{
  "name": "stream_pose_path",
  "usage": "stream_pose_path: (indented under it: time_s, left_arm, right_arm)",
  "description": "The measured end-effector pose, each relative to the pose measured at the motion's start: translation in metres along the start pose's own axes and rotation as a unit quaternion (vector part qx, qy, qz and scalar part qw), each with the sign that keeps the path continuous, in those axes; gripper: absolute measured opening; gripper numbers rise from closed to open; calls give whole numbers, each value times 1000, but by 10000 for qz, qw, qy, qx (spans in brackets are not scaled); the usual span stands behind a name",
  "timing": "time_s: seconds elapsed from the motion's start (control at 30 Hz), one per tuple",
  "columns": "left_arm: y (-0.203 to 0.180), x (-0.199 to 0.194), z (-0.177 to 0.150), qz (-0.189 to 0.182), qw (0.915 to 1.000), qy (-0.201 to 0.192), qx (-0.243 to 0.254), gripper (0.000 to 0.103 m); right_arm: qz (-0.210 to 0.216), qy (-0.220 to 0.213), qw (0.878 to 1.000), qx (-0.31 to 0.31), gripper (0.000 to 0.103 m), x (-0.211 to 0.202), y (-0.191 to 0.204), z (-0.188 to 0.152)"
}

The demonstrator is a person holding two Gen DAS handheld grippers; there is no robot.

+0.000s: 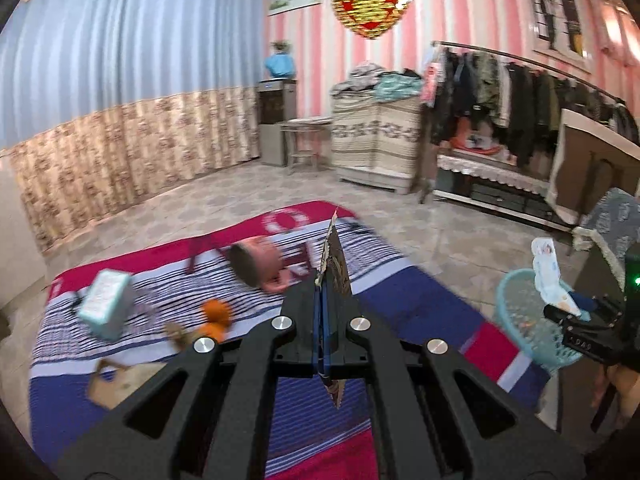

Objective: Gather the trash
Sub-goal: 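Carry the newspaper and white card over the wastebasket with both tools, then open the right tool to drop the white card into the wastebasket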

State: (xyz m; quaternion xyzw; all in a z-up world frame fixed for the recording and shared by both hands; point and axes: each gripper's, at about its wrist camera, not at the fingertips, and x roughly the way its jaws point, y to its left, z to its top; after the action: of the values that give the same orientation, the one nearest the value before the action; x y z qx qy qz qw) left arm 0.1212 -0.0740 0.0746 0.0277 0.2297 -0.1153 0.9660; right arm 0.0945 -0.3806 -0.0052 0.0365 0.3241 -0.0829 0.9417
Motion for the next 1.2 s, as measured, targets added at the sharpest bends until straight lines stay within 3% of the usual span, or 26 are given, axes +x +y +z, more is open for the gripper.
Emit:
stream_pose_path:
  time_s: [0.27,0.57,1.0,1.03,1.13,1.2]
  left_arm:
    - [-82,41,5,-589,9981,55,192,0]
    - [-143,72,3,-1006,9942,132,349,0]
    - [-179,91,-5,-1176,9916,223,485,0]
    - [-180,92,-6,-1186,9915,228,489,0]
    - [-183,93,-6,-1192,9913,239,511,0]
    - [-184,94,-7,-1185,9913,243,529,0]
  right_arm:
    - [-469,108,9981,374,58,18,-70,-5]
    - [-500,225,9962,679,58,29,-100,-13]
    - [-555,282,9927,1038,57,35,-118,-23]
    - [-549,295,9925,1050,56,36,-118,-23]
    - [-504,371,9921,1091,31,38,-118,-26]
    - [-507,414,9915,1125,31,40,-120,-27]
